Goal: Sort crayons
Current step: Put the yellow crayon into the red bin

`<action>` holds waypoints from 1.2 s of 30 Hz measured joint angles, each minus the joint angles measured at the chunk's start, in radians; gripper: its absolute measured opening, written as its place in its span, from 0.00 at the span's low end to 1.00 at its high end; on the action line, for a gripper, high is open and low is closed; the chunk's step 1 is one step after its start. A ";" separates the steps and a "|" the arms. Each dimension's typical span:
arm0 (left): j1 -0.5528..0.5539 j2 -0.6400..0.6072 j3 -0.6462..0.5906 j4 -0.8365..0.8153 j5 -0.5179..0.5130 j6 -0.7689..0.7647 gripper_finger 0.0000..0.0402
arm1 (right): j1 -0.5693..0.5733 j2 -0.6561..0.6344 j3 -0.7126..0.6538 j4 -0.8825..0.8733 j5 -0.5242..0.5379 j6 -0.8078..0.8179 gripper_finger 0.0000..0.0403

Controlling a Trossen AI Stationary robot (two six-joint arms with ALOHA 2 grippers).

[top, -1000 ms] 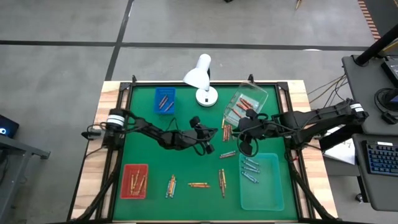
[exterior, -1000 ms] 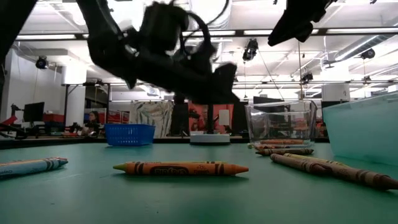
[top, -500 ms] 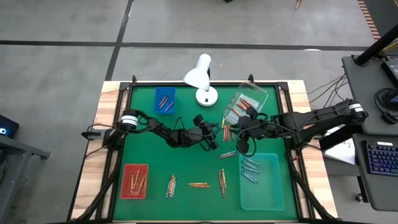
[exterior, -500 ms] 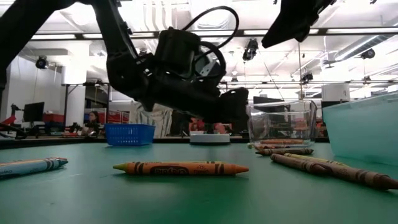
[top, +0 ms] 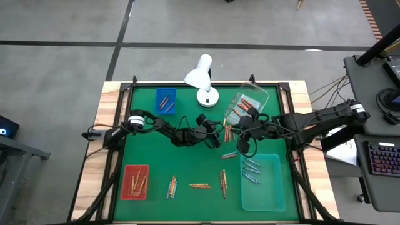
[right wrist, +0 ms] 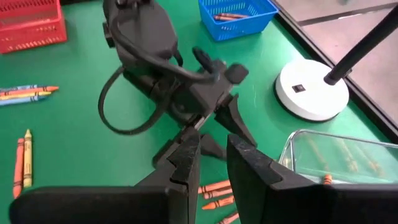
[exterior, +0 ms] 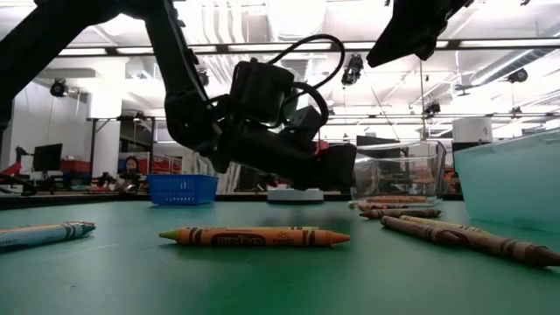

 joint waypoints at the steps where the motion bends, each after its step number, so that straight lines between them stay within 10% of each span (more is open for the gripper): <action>1: 0.001 0.005 0.008 0.001 0.009 0.000 0.36 | 0.000 0.000 0.000 0.004 0.005 0.000 0.17; 36: 0.060 0.015 0.075 -0.197 0.071 0.001 0.36 | 0.000 0.000 -0.005 0.007 0.009 0.051 0.17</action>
